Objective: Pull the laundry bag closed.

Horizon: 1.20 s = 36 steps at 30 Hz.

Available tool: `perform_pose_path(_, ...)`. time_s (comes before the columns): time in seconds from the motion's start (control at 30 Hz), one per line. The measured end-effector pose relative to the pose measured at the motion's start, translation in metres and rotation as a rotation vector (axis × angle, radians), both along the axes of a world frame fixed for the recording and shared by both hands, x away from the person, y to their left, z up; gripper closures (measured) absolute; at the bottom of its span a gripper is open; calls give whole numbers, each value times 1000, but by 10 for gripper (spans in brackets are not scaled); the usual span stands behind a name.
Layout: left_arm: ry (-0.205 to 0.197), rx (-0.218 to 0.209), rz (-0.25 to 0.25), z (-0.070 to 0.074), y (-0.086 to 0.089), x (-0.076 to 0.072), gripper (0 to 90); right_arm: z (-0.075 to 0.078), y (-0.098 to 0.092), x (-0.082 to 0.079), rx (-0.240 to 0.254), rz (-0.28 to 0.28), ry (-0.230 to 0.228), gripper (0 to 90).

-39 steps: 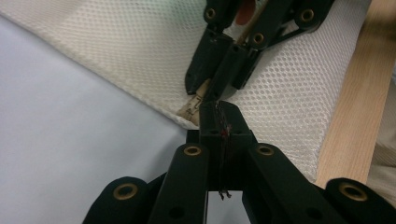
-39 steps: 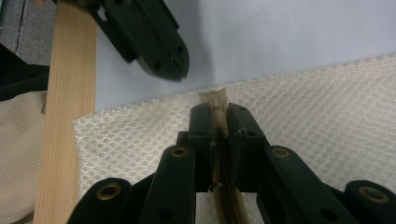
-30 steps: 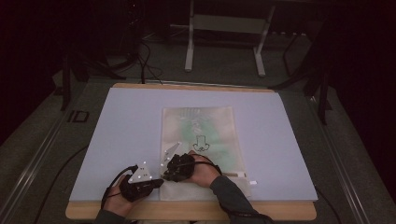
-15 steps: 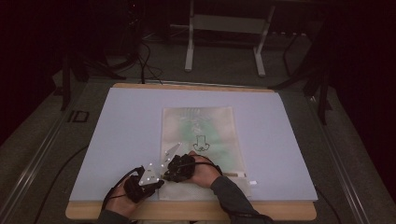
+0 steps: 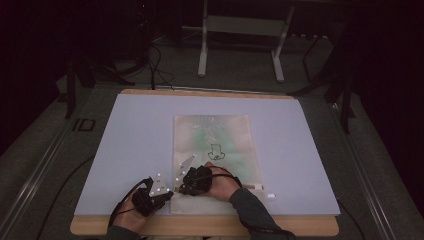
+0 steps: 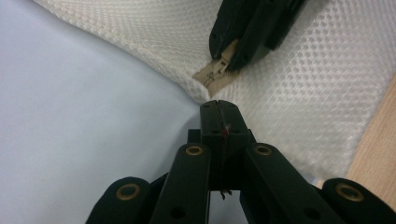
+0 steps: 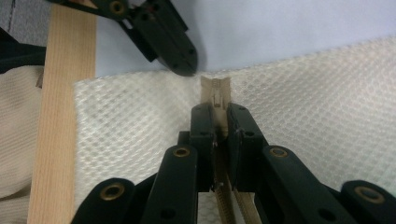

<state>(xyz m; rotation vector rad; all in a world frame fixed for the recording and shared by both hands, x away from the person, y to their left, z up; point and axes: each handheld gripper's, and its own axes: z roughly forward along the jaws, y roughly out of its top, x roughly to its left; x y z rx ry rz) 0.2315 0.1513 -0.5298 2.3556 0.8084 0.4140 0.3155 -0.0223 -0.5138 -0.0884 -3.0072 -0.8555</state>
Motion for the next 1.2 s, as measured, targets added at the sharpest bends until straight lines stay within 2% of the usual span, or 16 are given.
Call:
perform_pose_path(0.1, 2, 6, -8, 1, 0, 1, 899, -1, -2, 0, 9, -7, 9, 821)
perform_pose_path(0.17, 16, -27, -2, 0, 3, 2, 897, -1, 0, 0, 8, -5, 9, 821)
perform_pose_path(0.27, -3, -41, -11, 1, 4, 2, 896, -1, 0, 0, 9, -3, 6, 820)
perform_pose_path(0.37, -31, -80, -27, 6, 1, 0, 895, -2, 0, 1, 17, -6, 14, 820)
perform_pose_path(0.43, -30, -89, -62, 6, -2, -1, 895, -2, 0, 1, 20, -5, 15, 820)
perform_pose_path(0.53, -34, -46, -81, 1, -7, -1, 895, -2, 0, 1, 19, -4, 13, 820)
perform_pose_path(0.73, -62, 6, -61, -2, -16, -2, 899, -2, 1, -1, 19, 0, -2, 820)
perform_pose_path(0.83, -48, 3, -45, -1, -17, -1, 900, -1, 0, -2, 5, 10, -19, 822)
perform_pose_path(0.93, -56, 15, -40, -1, -18, -2, 900, 0, -3, -3, -1, 16, -22, 823)
perform_pose_path(1.2, -57, 11, -38, -2, -18, -3, 900, 3, -10, -7, -35, 42, -46, 824)
